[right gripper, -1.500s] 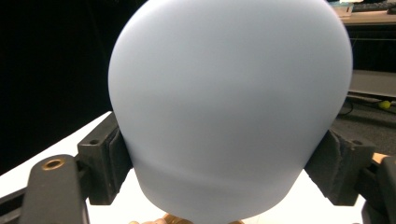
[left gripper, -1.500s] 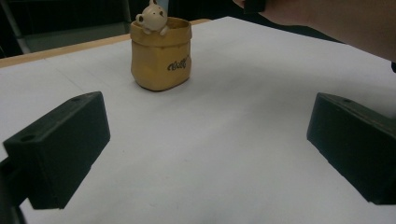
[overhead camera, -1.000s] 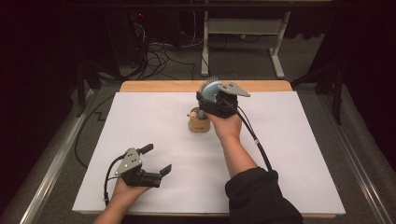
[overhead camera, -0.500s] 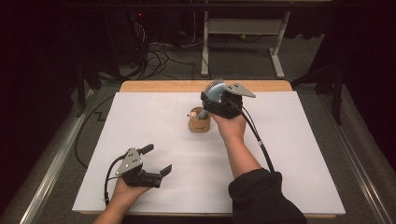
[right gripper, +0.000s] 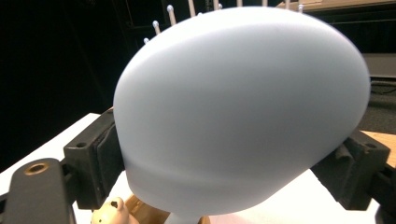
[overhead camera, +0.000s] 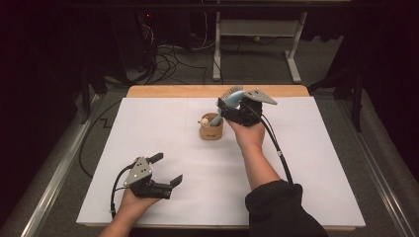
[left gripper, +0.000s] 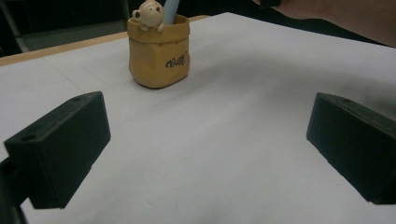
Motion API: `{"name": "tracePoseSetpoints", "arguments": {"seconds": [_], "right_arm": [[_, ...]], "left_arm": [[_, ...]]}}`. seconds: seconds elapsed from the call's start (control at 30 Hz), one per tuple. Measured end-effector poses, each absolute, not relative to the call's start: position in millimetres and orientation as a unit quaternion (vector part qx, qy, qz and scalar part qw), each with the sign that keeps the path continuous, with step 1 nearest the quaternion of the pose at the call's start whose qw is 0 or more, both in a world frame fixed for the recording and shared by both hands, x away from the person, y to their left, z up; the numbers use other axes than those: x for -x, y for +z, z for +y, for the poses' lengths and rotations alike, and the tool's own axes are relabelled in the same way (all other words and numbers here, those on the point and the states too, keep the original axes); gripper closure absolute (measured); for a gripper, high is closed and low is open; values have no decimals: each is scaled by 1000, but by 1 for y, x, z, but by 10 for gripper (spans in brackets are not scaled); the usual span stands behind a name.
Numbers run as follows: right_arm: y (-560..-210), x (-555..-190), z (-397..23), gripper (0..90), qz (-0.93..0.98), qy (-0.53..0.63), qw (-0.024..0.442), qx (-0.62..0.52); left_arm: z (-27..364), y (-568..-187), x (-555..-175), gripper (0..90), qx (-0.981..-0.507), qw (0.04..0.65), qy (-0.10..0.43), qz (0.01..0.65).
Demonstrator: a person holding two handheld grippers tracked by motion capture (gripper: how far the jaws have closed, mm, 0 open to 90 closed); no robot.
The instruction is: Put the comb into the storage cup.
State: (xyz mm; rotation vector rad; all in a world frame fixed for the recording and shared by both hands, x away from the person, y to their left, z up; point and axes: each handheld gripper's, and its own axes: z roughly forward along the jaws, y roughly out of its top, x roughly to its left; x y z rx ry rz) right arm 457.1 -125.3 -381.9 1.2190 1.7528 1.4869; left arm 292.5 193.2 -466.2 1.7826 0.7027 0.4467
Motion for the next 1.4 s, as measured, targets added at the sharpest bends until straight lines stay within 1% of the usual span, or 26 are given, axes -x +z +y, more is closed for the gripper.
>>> {"name": "tracePoseSetpoints", "arguments": {"seconds": [0.47,0.57,0.8,1.03,1.4], "right_arm": [[-386,-455,-133,126,655,550,263,-447],[-387,-456,-134,98,660,546,257,-447],[-388,-456,-135,66,667,538,254,-448],[-387,-455,-137,63,671,535,255,-446],[-384,-454,-140,9,672,535,257,-442]], "left_arm": [[193,-467,-293,3,-757,551,186,297],[192,-467,-293,3,-757,552,186,297],[192,-467,-293,3,-758,552,185,295],[192,-467,-293,3,-758,552,184,295],[192,-467,-293,3,-758,553,183,295]]}}
